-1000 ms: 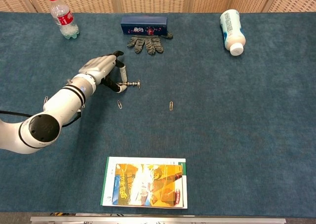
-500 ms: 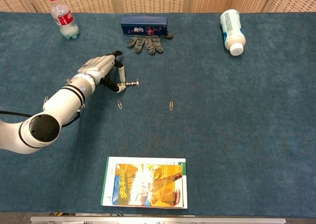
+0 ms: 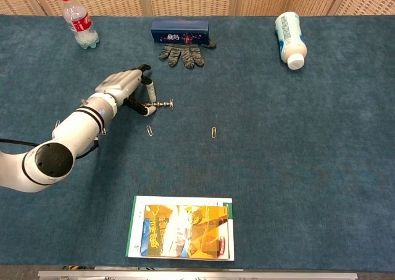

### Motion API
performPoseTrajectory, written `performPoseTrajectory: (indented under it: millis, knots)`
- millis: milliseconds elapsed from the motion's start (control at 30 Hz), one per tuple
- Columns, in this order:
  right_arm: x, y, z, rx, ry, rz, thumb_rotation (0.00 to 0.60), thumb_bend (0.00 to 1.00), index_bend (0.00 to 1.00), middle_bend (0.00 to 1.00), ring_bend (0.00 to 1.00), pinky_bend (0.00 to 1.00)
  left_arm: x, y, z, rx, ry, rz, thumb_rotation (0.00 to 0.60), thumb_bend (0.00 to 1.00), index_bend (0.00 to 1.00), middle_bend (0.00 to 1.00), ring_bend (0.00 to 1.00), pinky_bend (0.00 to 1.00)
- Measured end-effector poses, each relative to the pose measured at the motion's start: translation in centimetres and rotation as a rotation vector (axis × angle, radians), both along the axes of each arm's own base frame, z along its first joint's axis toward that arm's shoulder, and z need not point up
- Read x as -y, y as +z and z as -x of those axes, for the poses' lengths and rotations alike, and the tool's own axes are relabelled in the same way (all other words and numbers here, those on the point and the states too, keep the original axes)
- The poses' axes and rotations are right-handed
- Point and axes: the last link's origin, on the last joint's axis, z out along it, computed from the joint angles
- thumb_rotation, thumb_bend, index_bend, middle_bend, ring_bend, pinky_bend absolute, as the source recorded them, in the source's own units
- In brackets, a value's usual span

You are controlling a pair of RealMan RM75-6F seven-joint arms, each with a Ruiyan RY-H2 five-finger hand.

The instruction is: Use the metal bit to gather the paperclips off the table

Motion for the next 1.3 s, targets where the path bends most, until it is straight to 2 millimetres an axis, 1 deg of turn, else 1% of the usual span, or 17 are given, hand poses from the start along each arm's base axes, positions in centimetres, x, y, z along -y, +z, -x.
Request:
performPoseTrajectory:
  millis: [267,400,767,1067,1300]
  knots:
    - [0.0,0.0,0.0,0.001,0.0,0.0,0.6,0.0,0.45,0.53,0.43,0.67,0.0,0.0,0.3,-0.006,0.007,-0.002,0.6,0.29,0.53,0.0,0.0,0.0]
    - [0.0,-0.1,-0.1,0.003,0.002,-0.003,0.6,0.0,0.45,0.53,0.44,0.67,0.0,0.1,0.3,-0.005,0.009,-0.003,0.6,0.32,0.54,0.0,0.0,0.0]
    - [0.1,-0.1,-0.2,0.006,0.007,-0.002,0.6,0.0,0.45,0.53,0.44,0.67,0.0,0.5,0.4,-0.001,0.006,-0.009,0.6,0.33,0.58,0.0,0.0,0.0]
    - [0.2,-0.1,-0.3,0.006,0.011,-0.001,0.6,0.0,0.45,0.53,0.44,0.67,0.7,1.7,0.3,0.002,-0.021,-0.025,0.6,0.33,0.58,0.0,0.0,0.0]
    - [0.1,0.0,-0.3,0.006,0.012,0.0,0.6,0.0,0.45,0.53,0.44,0.67,1.5,3.2,0.4,-0.002,-0.051,-0.048,0.6,0.32,0.58,0.0,0.0,0.0]
